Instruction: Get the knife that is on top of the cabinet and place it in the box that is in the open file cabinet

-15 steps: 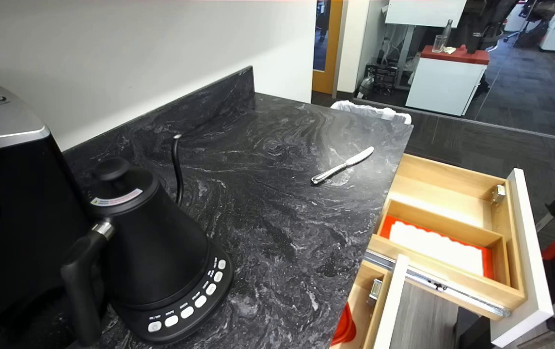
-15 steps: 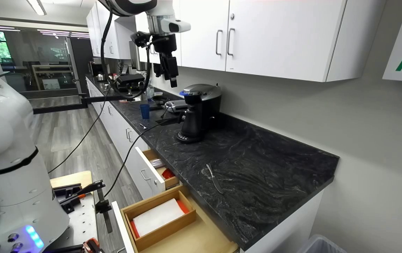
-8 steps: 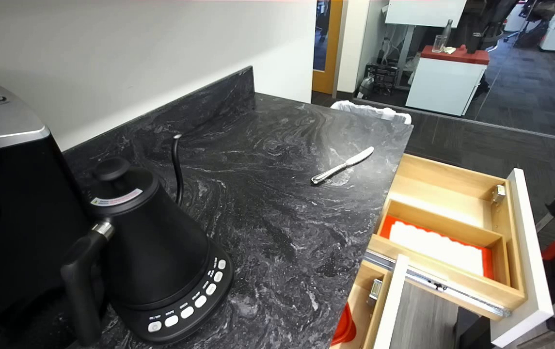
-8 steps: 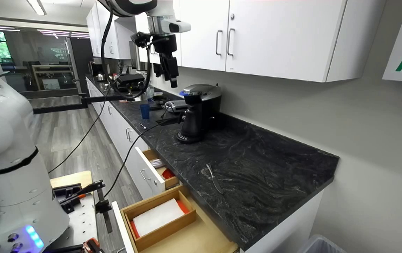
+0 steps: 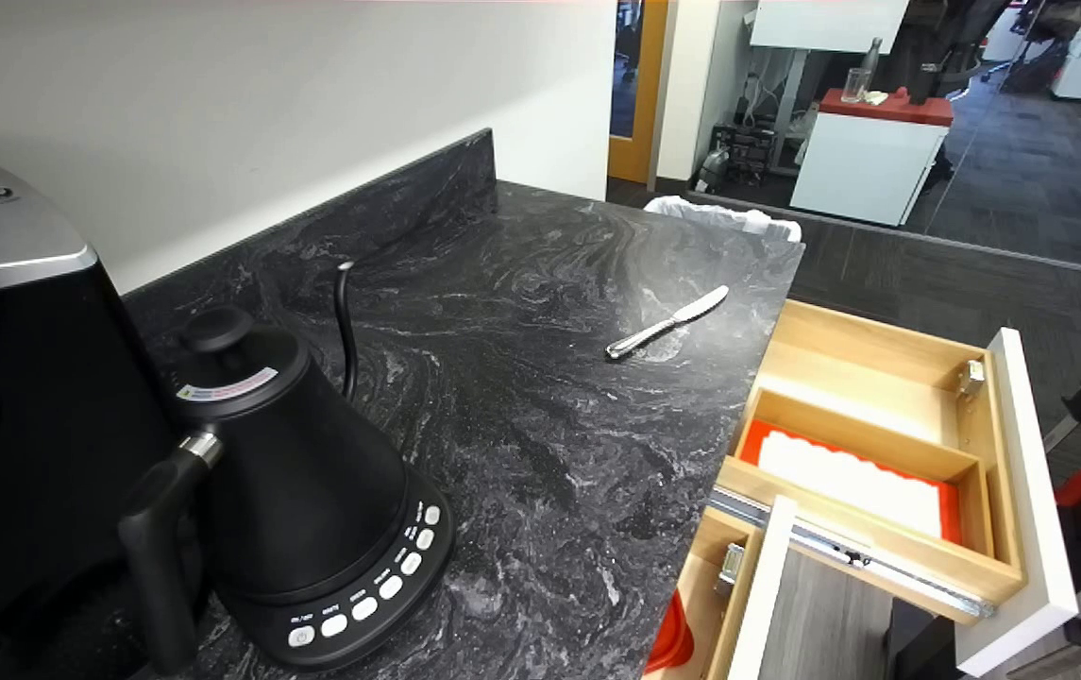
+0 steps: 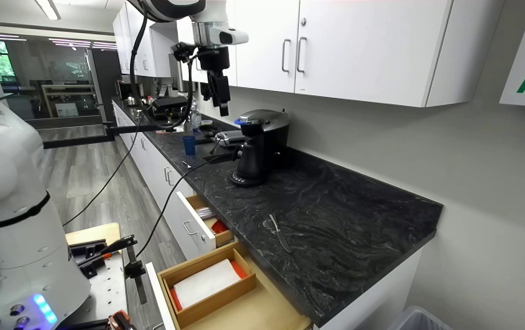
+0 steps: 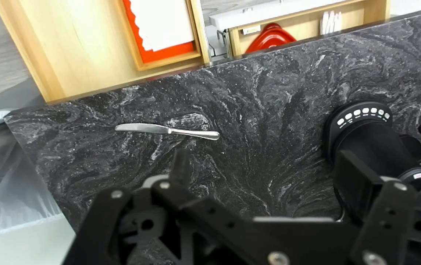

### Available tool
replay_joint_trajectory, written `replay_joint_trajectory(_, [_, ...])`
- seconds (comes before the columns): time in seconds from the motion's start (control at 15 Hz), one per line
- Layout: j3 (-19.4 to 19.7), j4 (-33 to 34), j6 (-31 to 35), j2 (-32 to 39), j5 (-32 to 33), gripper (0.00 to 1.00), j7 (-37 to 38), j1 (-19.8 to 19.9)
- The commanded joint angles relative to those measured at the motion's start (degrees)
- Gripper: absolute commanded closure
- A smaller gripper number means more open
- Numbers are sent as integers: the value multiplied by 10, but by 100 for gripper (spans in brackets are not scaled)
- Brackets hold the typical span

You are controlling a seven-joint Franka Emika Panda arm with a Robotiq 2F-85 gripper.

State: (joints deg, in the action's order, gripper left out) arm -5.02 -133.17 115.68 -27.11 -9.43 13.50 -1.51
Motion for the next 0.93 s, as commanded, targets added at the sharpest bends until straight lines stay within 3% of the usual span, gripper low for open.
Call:
replay_joint_trajectory(0.0, [1, 1, -1, 0, 1, 0, 0, -1])
replay_joint_trajectory(0.47, [-5, 6, -16, 1, 30, 0, 9, 5])
replay_joint_trajectory(0.87, [-7, 17, -75, 5, 61, 0, 12, 7])
